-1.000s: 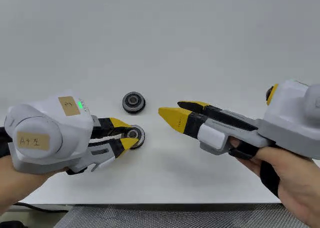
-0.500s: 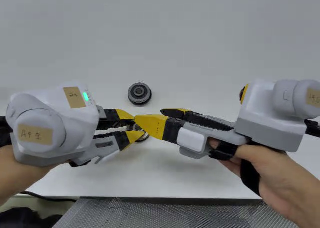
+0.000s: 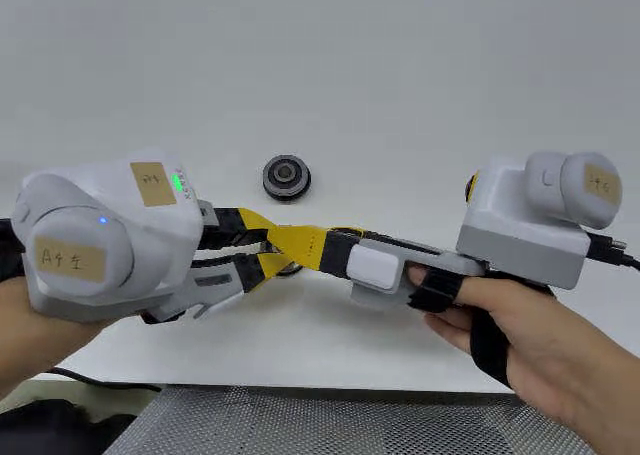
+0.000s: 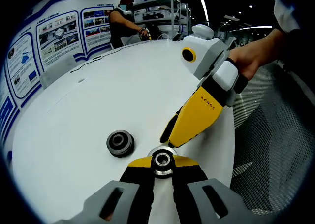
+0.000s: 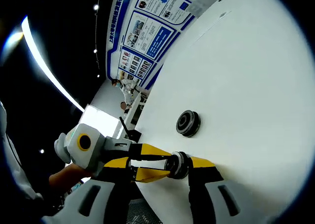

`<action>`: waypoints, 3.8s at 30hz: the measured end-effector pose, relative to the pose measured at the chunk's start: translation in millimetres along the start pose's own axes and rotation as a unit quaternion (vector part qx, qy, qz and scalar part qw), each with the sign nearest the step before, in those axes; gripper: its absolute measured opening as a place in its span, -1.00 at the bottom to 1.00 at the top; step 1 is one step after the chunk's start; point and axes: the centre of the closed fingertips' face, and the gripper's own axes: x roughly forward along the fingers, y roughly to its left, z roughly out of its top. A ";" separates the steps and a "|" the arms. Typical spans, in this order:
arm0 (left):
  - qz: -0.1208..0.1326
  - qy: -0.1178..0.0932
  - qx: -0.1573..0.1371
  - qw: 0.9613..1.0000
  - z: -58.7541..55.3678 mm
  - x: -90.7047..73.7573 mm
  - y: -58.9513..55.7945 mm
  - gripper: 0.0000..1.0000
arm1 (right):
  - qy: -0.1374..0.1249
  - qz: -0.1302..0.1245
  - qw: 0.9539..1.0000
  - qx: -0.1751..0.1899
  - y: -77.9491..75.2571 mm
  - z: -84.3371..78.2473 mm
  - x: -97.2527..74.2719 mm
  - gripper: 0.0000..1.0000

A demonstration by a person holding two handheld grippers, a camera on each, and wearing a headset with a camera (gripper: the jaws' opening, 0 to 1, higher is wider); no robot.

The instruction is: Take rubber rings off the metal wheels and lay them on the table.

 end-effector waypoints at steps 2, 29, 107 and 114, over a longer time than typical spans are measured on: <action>0.000 0.000 0.000 1.000 0.0 -0.1 -0.1 -0.74 | 0.002 0.000 1.000 0.000 0.9 -1.7 0.7 -0.04; -0.001 0.005 0.003 1.000 0.1 -0.3 -0.2 -0.74 | 0.011 -0.008 1.000 -0.005 -2.8 -4.7 1.8 -0.04; -0.004 0.011 0.005 1.000 -0.6 -0.4 -0.3 -0.74 | 0.027 -0.067 0.997 -0.004 -29.8 -7.9 -3.2 -0.93; -0.004 0.012 0.005 1.000 -0.5 -0.4 -0.1 -0.74 | 0.027 -0.070 0.997 -0.002 -29.3 -7.4 -3.7 -0.95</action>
